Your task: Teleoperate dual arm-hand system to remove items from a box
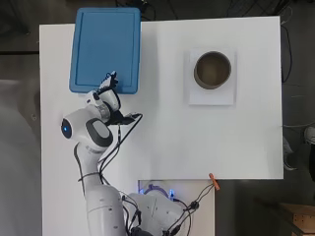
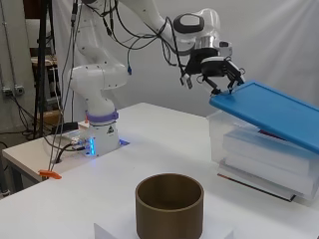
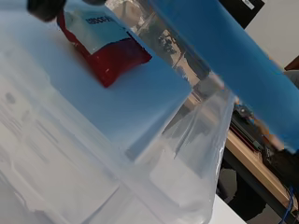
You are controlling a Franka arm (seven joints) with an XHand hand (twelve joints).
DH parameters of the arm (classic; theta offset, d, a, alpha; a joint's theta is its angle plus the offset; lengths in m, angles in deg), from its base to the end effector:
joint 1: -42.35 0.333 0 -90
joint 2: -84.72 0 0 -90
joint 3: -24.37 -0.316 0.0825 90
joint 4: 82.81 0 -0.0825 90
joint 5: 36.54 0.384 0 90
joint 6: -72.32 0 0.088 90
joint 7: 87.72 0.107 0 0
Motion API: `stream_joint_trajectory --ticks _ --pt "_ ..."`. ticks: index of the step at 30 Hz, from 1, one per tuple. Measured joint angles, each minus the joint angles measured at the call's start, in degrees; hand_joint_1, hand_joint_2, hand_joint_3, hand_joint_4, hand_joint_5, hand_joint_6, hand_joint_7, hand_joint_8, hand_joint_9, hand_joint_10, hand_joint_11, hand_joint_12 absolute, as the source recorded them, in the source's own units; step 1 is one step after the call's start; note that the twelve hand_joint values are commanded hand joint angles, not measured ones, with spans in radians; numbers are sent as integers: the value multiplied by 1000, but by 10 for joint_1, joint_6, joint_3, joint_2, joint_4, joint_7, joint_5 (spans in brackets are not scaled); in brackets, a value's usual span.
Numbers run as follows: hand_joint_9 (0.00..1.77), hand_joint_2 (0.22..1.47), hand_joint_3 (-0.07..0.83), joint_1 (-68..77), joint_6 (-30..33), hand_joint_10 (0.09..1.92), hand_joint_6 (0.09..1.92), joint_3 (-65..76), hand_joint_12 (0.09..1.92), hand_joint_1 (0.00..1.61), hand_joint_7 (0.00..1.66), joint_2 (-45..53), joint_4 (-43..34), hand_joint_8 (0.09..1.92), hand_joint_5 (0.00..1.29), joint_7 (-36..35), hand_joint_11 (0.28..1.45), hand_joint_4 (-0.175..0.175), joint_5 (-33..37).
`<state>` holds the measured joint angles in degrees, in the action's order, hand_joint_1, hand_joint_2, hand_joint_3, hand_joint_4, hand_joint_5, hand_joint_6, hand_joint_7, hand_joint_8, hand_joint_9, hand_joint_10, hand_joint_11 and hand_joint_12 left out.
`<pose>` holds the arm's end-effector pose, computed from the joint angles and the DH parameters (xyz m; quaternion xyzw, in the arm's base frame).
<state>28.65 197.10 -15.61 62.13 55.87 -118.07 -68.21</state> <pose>0.4103 0.1899 0.4376 0.7542 0.5573 -0.0060 0.3471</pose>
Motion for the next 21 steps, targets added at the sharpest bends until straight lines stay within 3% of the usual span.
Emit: stream_joint_trajectory --ticks 2,5,6,7,8,10,12,13,14,16,17,19,20,21 --pt "798 1158 -1 1 -3 1213 913 -3 289 1356 890 -1 0 1397 918 9 767 -174 -5" --pt "772 1189 -3 6 6 1488 1152 -1 970 1239 844 -9 7 1314 840 21 601 -175 -16" --pt "798 1177 -3 13 23 1585 1145 8 1189 1145 841 -18 13 1413 860 21 571 -49 -16" --pt "814 1168 -2 19 40 1692 1144 16 1351 1071 829 -28 19 1564 875 24 555 52 -18" --pt "814 1171 2 28 62 1791 1184 25 1443 1020 805 -41 24 1724 865 28 542 113 -19" --pt "807 1200 11 53 115 1888 1312 49 1530 952 765 -75 36 1885 803 30 534 162 -10" --pt "819 1217 7 86 177 1914 1353 79 1589 928 745 -117 62 1920 775 25 542 173 2" --pt "810 1220 5 107 215 1918 1356 102 1563 924 737 -137 82 1920 772 9 532 175 19" --pt "799 1224 3 127 244 1920 1365 120 1386 921 737 -151 98 1920 765 -14 519 175 43" --pt "804 1222 0 172 280 1912 1356 155 563 925 796 -176 123 1920 773 -81 540 175 109" --pt "832 1212 -2 191 285 1898 1325 170 307 937 831 -186 132 1920 793 -121 559 175 148" --pt "766 1092 -13 221 280 915 594 194 94 515 721 -209 147 891 597 -187 633 90 222" --pt "727 1074 -7 229 271 516 330 198 87 366 682 -218 149 492 549 -206 618 73 249" --pt "697 1077 -3 230 250 270 175 198 87 295 674 -221 143 255 547 -213 593 72 267"
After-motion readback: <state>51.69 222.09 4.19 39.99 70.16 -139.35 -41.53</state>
